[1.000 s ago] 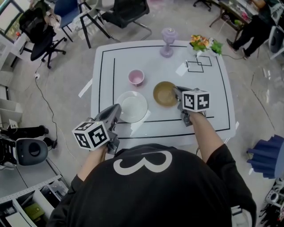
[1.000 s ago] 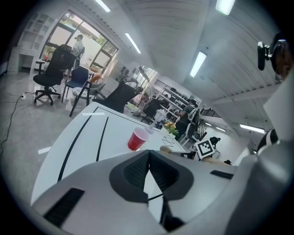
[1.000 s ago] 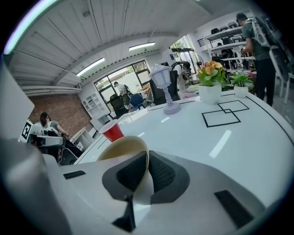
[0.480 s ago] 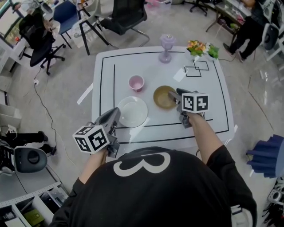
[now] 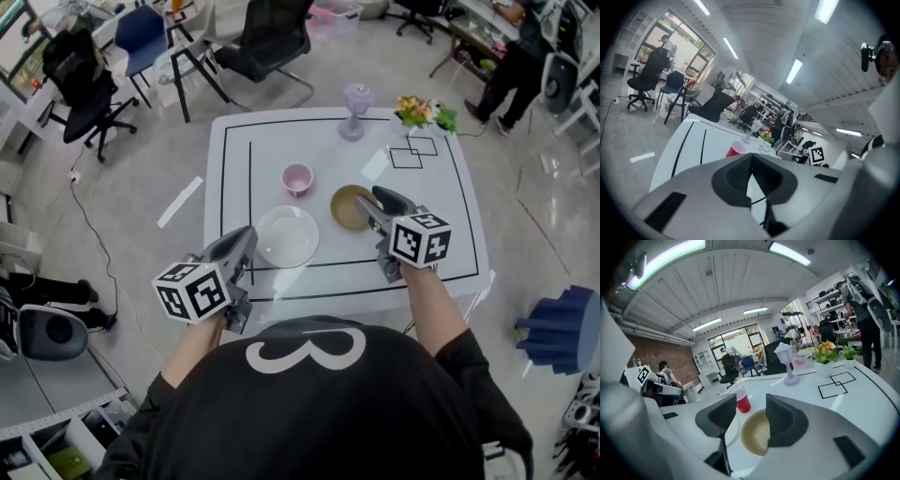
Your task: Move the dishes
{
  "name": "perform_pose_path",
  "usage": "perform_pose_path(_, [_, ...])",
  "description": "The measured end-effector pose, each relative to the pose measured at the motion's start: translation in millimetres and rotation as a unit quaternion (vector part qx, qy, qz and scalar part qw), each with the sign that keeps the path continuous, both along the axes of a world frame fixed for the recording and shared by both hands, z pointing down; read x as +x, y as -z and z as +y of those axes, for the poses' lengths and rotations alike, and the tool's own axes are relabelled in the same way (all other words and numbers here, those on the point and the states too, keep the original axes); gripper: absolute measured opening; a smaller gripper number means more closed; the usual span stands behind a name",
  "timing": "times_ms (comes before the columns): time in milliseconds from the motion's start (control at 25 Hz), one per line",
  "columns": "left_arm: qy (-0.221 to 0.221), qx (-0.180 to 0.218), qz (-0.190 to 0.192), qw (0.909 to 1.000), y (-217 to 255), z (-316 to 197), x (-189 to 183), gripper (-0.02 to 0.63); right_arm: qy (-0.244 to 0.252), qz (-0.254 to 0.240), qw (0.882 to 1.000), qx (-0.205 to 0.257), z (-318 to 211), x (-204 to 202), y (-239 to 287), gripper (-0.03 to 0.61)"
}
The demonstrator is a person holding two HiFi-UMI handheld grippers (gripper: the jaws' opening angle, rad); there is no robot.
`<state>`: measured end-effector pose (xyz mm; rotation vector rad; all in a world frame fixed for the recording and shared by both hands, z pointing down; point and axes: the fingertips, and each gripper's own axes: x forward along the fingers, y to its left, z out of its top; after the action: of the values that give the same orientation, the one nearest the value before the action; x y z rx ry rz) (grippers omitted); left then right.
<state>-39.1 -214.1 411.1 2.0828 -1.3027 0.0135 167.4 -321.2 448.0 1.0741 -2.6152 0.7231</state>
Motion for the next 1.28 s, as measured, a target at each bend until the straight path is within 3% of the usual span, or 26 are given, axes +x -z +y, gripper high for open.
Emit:
perform_pose_path(120, [-0.014,0.011,0.013,0.9998,16,7,2,0.003,0.015,-0.029,0.999,0.03,24,-13,27,0.13])
perform_pose_path(440, [-0.053,0.05,0.042,0.9965,47,33,15,0.003,0.098,-0.066,0.99,0.077,90,-52,68,0.009])
perform_pose_path(640, [-0.073,0.061,0.047,0.9944,53,49,18,0.003,0.143,-0.108,0.979,0.095,123,-71,87,0.009])
perform_pose_path(960, [-0.11,0.08,0.057,0.9891,68,73,32,0.003,0.174,-0.165,0.968,0.071,160,-83,100,0.009])
perform_pose_path(1280, [-0.121,0.095,0.048,0.9869,79,84,37,0.003,0.187,-0.147,0.967,0.088,177,-86,107,0.009])
